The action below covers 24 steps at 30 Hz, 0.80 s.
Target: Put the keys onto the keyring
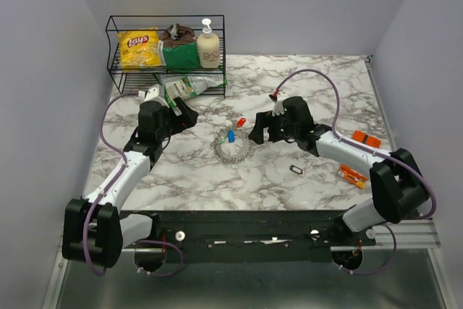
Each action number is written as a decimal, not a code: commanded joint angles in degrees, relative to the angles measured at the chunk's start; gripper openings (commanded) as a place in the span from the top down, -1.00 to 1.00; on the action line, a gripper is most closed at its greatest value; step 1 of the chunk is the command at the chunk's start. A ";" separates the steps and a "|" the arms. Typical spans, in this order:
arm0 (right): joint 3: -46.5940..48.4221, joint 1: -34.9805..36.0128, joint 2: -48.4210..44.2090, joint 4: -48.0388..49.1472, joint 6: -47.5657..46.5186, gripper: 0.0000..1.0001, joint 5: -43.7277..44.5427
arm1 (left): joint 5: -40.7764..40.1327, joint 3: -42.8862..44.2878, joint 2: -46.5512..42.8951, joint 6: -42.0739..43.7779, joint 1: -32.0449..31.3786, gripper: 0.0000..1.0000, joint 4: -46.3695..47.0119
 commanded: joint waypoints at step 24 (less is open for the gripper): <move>-2.49 0.60 12.00 8.21 0.39 -0.20 -8.09 | 0.73 5.83 12.13 0.21 -6.65 -0.97 0.72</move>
